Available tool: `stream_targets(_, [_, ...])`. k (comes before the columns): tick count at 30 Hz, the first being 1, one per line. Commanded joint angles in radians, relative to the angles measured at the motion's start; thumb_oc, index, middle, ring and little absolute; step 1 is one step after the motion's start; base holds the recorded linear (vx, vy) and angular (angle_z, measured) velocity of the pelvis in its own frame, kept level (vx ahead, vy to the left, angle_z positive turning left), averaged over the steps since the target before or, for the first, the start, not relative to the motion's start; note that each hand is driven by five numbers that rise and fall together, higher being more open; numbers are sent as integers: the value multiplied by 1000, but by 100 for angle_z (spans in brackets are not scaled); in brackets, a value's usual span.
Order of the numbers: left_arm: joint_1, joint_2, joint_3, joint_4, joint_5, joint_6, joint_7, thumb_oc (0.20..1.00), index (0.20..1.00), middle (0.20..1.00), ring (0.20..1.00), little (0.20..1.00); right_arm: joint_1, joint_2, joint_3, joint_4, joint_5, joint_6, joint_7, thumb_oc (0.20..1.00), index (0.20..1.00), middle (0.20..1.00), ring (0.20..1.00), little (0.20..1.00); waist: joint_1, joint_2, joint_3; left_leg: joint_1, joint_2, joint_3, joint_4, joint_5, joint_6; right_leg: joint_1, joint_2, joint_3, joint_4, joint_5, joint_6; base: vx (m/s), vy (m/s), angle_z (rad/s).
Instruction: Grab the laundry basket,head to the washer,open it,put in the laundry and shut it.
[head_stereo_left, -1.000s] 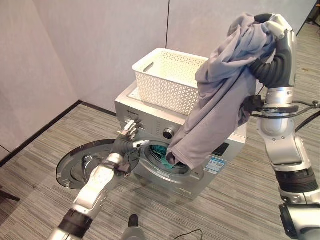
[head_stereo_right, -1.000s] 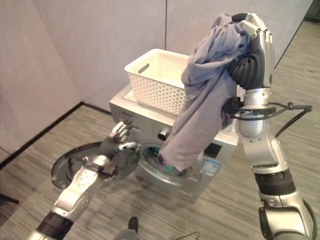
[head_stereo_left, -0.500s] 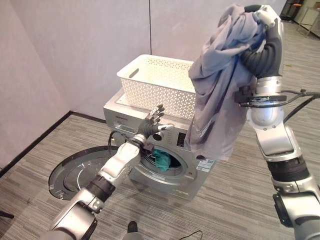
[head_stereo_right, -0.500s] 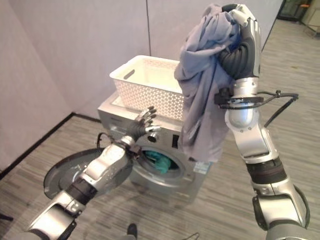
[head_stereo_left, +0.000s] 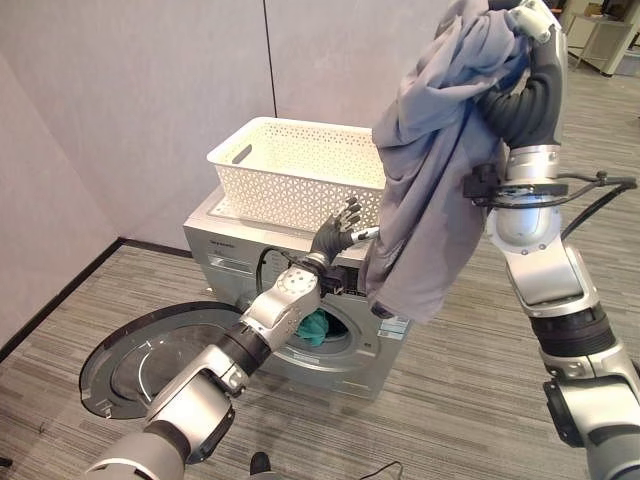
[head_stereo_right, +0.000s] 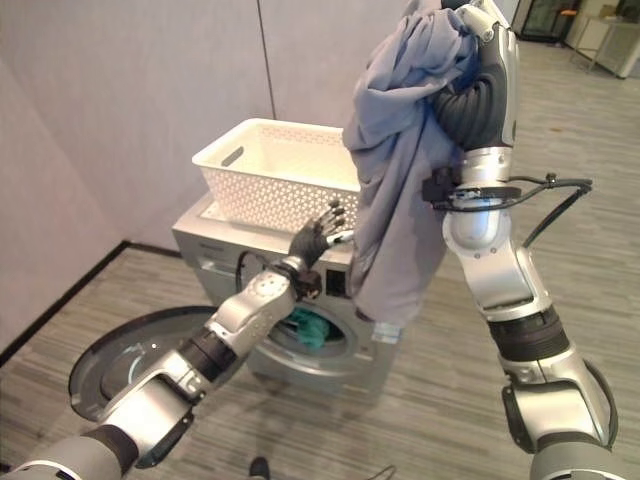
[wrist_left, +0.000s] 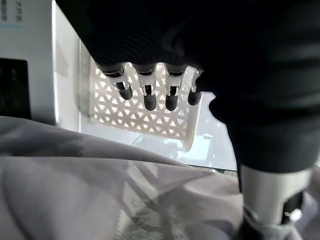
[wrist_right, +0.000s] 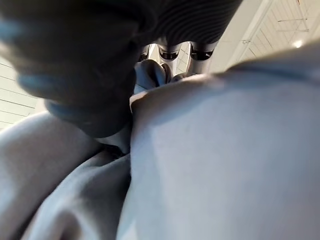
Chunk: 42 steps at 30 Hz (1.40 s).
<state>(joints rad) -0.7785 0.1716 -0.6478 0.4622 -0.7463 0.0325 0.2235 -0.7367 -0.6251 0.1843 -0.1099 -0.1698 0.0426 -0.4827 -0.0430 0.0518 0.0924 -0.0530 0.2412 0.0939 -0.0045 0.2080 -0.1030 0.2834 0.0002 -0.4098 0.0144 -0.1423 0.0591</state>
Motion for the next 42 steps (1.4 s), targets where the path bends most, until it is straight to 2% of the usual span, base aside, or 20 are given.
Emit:
stream_targets(1, [-129, -32, -22, 65, -30, -45, 13, 1000, 1000, 1000, 1000, 1000, -164, -10, 23, 41, 39, -30, -56, 200, 200, 200, 200, 200, 2, -20, -40, -107, 43, 37, -53, 121, -64, 5, 48, 81, -10, -113, -79, 0, 0, 0])
stream_targets(8, [-197, -81, -25, 125, -44, -52, 26, 1000, 1000, 1000, 1000, 1000, -266, -26, 57, 109, 74, -30, -75, 200, 200, 200, 200, 200, 4, -28, -46, -109, 48, 37, -55, 126, -70, 6, 52, 79, -16, -107, -81, 0, 0, 0])
stream_targets(10, [-249, -121, -38, 171, -44, -53, 31, 1000, 1000, 1000, 1000, 1000, -311, -11, 80, 135, 107, -36, -79, 200, 200, 200, 200, 200, 1, -30, -48, -105, 53, 40, -54, 127, -72, 8, 55, 85, -16, -109, -83, 0, 0, 0])
stream_targets(17, [-319, -176, -38, 243, -52, -54, 48, 1000, 1000, 1000, 1000, 1000, -316, 40, 82, 122, 172, -54, -91, 200, 200, 200, 200, 200, -12, -30, -52, -99, 61, 41, -40, 121, -77, 13, 58, 94, -11, -114, -88, 2, -2, -1])
stream_targets(26, [-378, -146, -26, 190, -23, -92, 74, 1000, 1000, 1000, 1000, 1000, -225, 81, 90, 62, 225, -81, -50, 200, 200, 200, 200, 200, -7, -32, -53, -91, 69, 43, -45, 123, -76, 13, 62, 93, -13, -113, -88, 3, -3, -3])
stream_targets(35, [-325, -157, -5, 104, -68, -129, 88, 1000, 1000, 1000, 1000, 1000, -182, 158, 109, 59, 286, -102, -41, 200, 200, 200, 200, 200, -4, -34, -50, -83, 69, 49, -57, 121, -76, 12, 62, 95, -23, -103, -86, 0, 0, 0])
stream_targets(42, [-293, -129, 24, 51, -63, -152, 103, 1000, 1000, 1000, 1000, 1000, -133, 203, 109, 45, 295, -109, -46, 200, 200, 200, 200, 200, -9, -32, -54, -76, 68, 60, -64, 118, -75, 12, 58, 101, -33, -95, -82, 0, 0, 0])
